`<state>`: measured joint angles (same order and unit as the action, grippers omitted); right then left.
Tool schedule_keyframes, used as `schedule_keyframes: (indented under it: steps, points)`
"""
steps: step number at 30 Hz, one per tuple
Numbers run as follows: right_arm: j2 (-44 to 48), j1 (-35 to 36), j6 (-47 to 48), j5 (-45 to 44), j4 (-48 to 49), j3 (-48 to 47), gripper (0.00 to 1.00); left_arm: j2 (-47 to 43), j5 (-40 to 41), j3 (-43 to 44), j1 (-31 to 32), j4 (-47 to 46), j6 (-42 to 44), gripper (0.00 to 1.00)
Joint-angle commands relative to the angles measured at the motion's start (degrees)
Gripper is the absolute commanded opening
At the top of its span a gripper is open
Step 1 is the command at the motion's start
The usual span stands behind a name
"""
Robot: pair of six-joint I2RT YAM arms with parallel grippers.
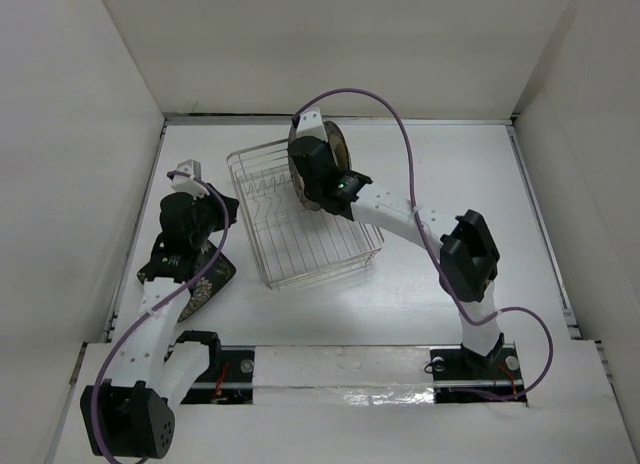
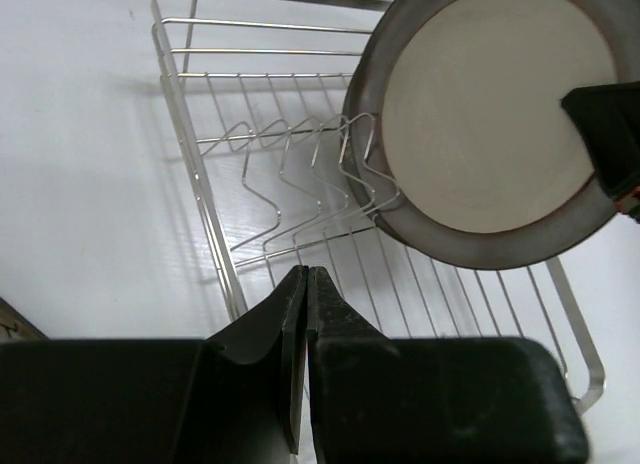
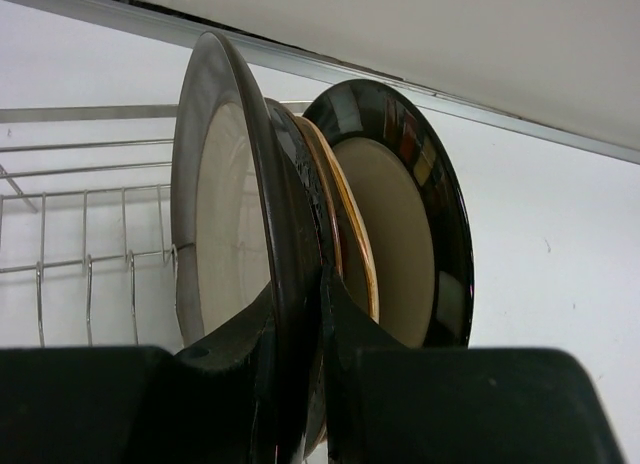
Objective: Load the plates into the dish rack
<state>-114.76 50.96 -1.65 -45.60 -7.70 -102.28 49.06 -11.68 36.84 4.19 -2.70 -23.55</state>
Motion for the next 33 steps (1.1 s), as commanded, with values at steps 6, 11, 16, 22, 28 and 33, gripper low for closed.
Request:
schedule_keyframes:
  steps: [6, 11, 16, 22, 28, 33]
  points:
    - [-0.73, 1.77, -1.51, -0.28, 6.74, 1.38, 0.06, 4.99, 3.6, 3.5, 0.38, 1.03, 2.81, 0.08]
    - [-1.78, 2.3, -0.55, 1.57, 7.09, 0.5, 0.25, 12.98, -0.45, 5.0, 0.38, 2.08, 3.42, 0.3]
    - [-1.52, 2.3, -0.46, 2.89, 7.09, 2.17, 0.27, 14.31, 1.92, 4.65, 0.38, 1.82, 3.16, 0.31]
    - [-1.35, 2.83, -0.63, 3.5, 7.09, 3.75, 0.28, 17.56, -1.14, 4.73, 0.38, -0.02, 1.32, 0.3]
    - [1.73, 1.51, -2.13, 4.21, 8.76, 7.0, 0.37, 20.19, -1.43, 7.36, 2.66, -1.26, 0.87, 0.28]
    - [9.72, 0.37, -2.74, 5.34, 9.46, 11.04, 0.55, 23.36, -1.59, 10.0, 4.16, -2.13, 1.23, 0.28]
